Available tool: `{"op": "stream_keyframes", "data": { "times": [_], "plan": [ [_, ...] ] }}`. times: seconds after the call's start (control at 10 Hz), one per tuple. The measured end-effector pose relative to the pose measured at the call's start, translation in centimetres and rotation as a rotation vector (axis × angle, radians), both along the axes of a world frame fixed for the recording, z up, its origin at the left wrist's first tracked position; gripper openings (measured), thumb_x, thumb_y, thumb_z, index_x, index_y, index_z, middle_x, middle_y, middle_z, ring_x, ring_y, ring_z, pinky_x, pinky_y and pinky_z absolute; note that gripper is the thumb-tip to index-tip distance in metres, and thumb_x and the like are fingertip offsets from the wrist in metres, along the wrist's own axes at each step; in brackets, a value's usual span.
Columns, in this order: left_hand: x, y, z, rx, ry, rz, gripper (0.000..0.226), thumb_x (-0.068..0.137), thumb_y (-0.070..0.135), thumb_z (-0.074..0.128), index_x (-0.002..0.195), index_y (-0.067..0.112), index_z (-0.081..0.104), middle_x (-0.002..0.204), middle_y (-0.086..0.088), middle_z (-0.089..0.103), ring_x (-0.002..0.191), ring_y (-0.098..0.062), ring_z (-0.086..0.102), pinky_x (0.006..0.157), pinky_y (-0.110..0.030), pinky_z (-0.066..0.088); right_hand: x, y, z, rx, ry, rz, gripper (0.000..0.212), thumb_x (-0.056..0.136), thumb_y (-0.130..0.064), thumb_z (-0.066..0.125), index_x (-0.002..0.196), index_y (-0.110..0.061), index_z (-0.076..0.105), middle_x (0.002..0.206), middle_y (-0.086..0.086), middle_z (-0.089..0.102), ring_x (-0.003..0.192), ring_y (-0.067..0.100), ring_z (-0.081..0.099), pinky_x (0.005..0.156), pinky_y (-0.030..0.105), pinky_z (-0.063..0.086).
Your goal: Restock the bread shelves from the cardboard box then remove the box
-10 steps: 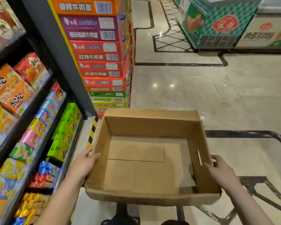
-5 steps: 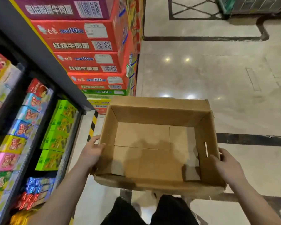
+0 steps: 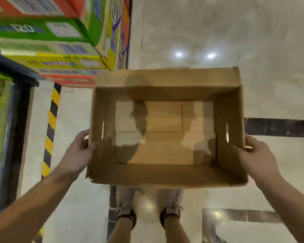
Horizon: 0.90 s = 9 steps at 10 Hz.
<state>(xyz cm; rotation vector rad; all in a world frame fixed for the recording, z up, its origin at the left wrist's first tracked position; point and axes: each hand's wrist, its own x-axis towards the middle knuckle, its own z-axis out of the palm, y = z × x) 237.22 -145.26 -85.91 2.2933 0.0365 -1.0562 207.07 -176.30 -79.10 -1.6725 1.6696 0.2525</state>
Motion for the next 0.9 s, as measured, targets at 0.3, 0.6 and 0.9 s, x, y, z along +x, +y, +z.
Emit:
{"op": "stream_keyframes", "data": {
  "times": [0.3,0.6,0.9],
  "plan": [
    [1.9,-1.1,-12.3,0.081,0.014,0.006,0.031,0.105,0.02,0.055,0.13,0.039,0.05,0.101,0.018,0.068,0.091,-0.005,0.064,0.074,-0.024,0.047,1.1,0.7,-11.9,0.056,0.08,-0.09,0.047,0.103,-0.026,0.06,0.149,-0.031,0.052,0.144,0.004,0.061,0.127,0.036,0.059,0.108,0.058,0.046],
    [2.7,-2.4,-13.9,0.175,0.085,-0.065,0.048,0.106,0.028,0.054,0.151,0.029,0.038,0.125,0.004,0.067,0.112,-0.028,0.065,0.099,-0.045,0.052,1.3,-0.1,-15.3,0.156,0.027,-0.165,0.049,0.103,-0.019,0.059,0.148,-0.036,0.052,0.145,-0.002,0.06,0.131,0.032,0.057,0.109,0.061,0.044],
    [4.3,-4.4,-9.7,0.277,-0.039,-0.248,0.055,0.103,0.03,0.059,0.153,0.02,0.041,0.156,-0.006,0.048,0.137,-0.031,0.052,0.106,-0.047,0.047,2.3,-2.1,-12.9,0.172,0.081,-0.052,0.051,0.104,-0.052,0.047,0.15,-0.031,0.047,0.153,0.0,0.051,0.139,0.03,0.049,0.112,0.057,0.042]
  ]
}}
